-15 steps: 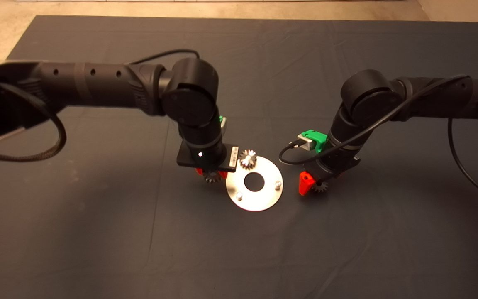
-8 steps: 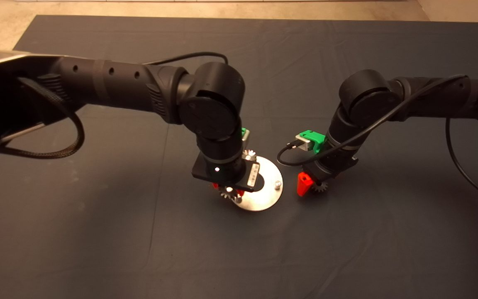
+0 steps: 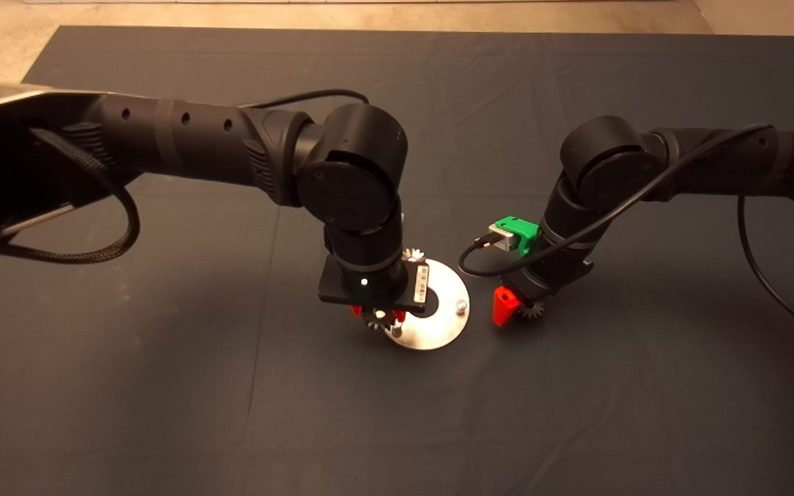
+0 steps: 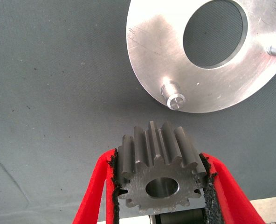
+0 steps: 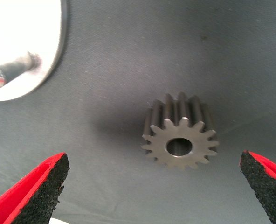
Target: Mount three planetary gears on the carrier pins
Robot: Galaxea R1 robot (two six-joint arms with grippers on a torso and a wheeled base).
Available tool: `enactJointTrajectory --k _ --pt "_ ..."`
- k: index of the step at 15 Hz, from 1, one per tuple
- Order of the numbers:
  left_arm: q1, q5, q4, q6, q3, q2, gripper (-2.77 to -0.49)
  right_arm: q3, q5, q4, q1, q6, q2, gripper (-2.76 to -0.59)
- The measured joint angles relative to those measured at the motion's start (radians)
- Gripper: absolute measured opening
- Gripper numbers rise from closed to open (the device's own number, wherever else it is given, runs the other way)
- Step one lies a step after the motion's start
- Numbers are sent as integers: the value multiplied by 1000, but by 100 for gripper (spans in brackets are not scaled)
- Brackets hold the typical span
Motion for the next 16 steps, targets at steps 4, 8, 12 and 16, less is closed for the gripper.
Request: enactJointTrajectory --k 4,8,12,16 --pt "8 2 1 -63 -12 -7 -244 0 1 0 0 -1 1 -62" --pt "14 0 10 -90 -30 -6 -244 0 1 0 0 -1 1 -62" --pt "22 0 21 -124 -37 -7 -244 0 1 0 0 -1 1 -62" --pt "22 -21 27 -130 -38 -9 -244 0 1 0 0 -1 0 -62"
